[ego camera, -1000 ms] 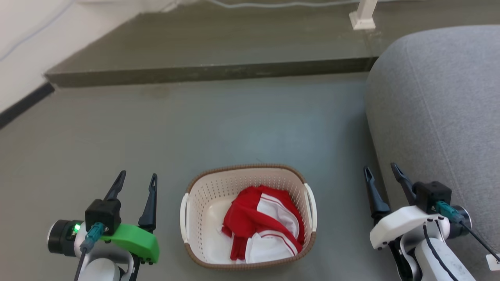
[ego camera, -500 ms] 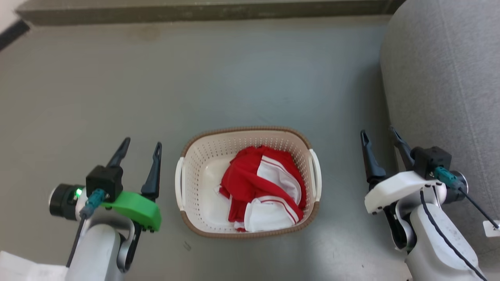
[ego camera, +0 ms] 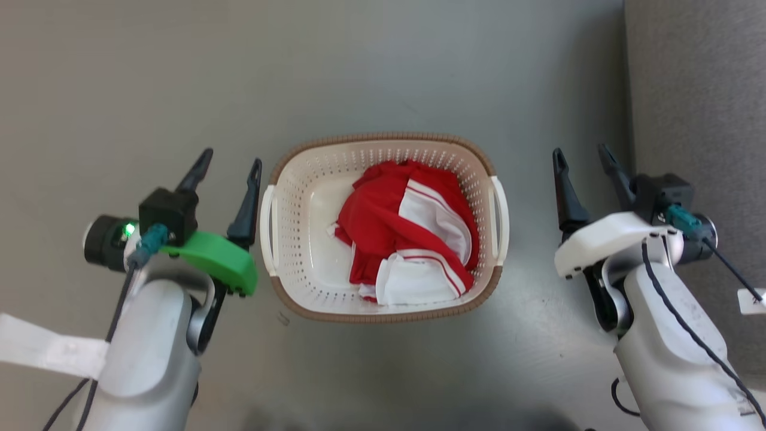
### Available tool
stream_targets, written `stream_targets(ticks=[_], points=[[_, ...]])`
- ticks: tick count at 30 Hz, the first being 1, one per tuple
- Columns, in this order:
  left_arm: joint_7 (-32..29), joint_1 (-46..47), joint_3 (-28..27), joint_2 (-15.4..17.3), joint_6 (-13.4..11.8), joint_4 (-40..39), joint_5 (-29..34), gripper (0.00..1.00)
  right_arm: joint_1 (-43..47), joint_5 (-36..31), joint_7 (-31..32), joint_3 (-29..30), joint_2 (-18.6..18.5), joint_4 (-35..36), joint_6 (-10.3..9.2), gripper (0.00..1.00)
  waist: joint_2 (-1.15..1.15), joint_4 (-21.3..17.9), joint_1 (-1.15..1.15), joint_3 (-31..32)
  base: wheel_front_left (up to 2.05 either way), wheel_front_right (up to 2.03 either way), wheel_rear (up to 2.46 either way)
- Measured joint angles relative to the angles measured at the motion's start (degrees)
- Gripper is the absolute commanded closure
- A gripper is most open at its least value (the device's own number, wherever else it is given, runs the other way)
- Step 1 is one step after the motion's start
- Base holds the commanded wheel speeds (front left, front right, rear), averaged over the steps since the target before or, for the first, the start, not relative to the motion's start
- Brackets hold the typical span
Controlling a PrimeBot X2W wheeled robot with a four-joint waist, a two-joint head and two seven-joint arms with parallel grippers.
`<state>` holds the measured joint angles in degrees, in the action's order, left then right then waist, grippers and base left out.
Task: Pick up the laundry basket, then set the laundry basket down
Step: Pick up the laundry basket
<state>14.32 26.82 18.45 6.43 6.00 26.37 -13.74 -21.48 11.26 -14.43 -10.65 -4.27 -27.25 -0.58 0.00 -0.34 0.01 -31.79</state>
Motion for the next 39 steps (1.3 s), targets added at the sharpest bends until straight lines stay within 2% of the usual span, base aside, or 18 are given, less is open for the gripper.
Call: stream_targets(ticks=[10,21,32,39], points=[[-1.55,9.7,0.63,-0.3,0.82,6.5,-2.22,0.0,-8.93,-1.66,-0.1,-1.88,0.19,-5.08,0.01,0.0,0.0,0.97,0.0,-8.32,0.0,0.0,0.0],[-1.74,15.37,2.94,-1.09,1.12,14.96,-3.44,0.0,-13.0,-1.77,-0.15,-4.03,0.38,-11.6,0.04,0.0,0.0,1.67,0.0,-16.41,0.0,0.0,0.0],[-1.64,17.4,8.73,-1.93,1.12,20.38,-5.68,0.0,-15.02,-2.07,-0.15,-6.14,0.54,-16.21,0.26,0.0,0.0,1.7,0.0,-20.25,0.0,0.0,0.0],[-2.45,18.4,9.65,-2.03,1.12,24.91,-8.54,0.0,-16.33,-1.05,-0.15,-8.54,0.56,-19.14,1.07,0.0,0.0,1.52,0.0,-21.28,0.0,0.0,0.0]])
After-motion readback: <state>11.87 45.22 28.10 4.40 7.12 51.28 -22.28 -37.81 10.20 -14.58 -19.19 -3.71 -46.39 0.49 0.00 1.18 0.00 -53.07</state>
